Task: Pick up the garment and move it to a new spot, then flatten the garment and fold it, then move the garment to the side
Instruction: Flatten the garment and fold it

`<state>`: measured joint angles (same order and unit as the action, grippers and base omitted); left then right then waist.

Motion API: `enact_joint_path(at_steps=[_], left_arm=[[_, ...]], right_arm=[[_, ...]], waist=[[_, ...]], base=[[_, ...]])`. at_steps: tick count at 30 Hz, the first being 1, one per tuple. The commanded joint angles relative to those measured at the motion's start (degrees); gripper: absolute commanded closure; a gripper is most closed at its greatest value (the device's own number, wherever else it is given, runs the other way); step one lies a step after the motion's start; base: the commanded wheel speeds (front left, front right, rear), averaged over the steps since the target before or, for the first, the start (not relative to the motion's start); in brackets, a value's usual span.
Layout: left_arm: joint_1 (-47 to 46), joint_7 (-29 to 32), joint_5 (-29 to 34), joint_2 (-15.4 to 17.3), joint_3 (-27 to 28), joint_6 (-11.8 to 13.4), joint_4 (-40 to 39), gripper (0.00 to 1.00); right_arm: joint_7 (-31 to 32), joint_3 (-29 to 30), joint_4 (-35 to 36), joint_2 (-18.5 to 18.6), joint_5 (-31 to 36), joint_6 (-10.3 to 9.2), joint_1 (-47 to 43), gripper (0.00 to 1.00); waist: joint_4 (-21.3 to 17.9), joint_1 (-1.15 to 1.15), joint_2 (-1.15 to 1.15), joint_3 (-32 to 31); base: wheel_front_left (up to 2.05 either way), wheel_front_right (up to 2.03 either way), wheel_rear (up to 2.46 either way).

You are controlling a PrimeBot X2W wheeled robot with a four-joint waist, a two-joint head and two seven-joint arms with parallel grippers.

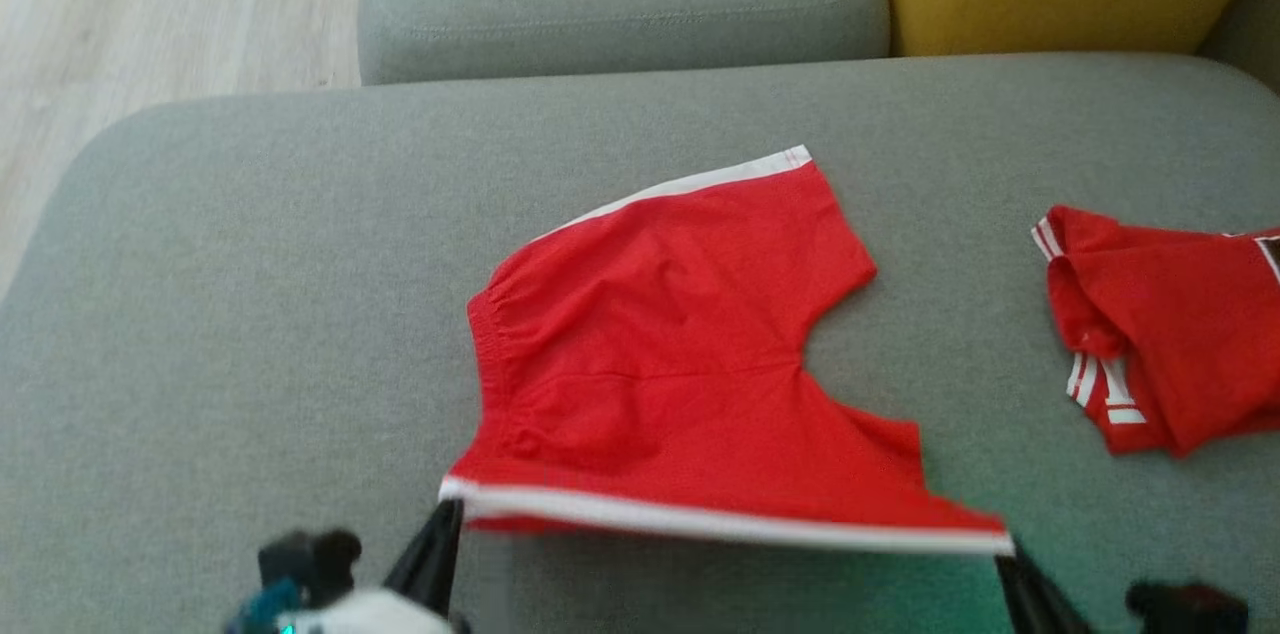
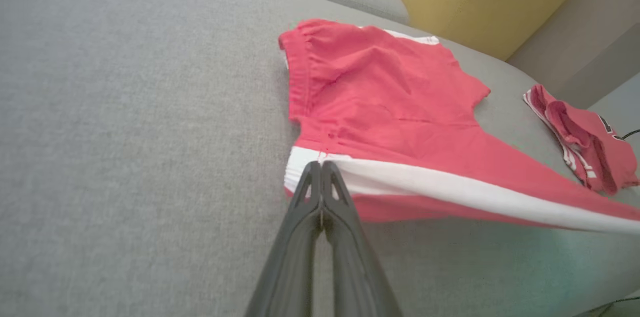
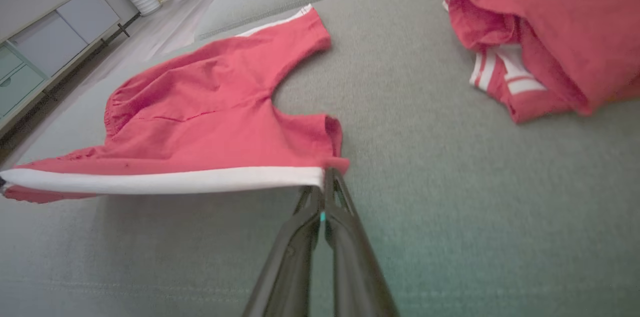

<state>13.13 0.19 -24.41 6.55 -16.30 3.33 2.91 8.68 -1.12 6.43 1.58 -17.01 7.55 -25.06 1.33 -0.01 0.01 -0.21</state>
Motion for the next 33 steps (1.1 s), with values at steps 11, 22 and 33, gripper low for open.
enact_joint_path(at_steps=[11,22,33], left_arm=[[-25.8,2.6,-1.4,1.7,2.9,-4.4,5.9,1.00],[-47.8,-0.4,-3.9,-0.9,2.7,-8.2,23.7,1.00],[-57.2,-2.8,-7.6,-3.1,-3.0,-10.6,41.1,0.96]], right_arm=[[1.2,-1.9,-8.3,5.3,3.4,-0.06,32.5,1.00],[-2.0,-9.0,-32.6,10.0,-1.3,-0.06,62.5,1.00],[-10.9,-16.5,-54.0,10.4,-4.6,-0.06,76.0,0.00]], waist=[[1.6,0.01,-0.01,10.7],[5.6,0.01,-0.01,20.6],[7.5,0.01,-0.01,23.4]], base=[[0.00,0.00,0.00],[0.00,0.00,0.00],[0.00,0.00,0.00]])
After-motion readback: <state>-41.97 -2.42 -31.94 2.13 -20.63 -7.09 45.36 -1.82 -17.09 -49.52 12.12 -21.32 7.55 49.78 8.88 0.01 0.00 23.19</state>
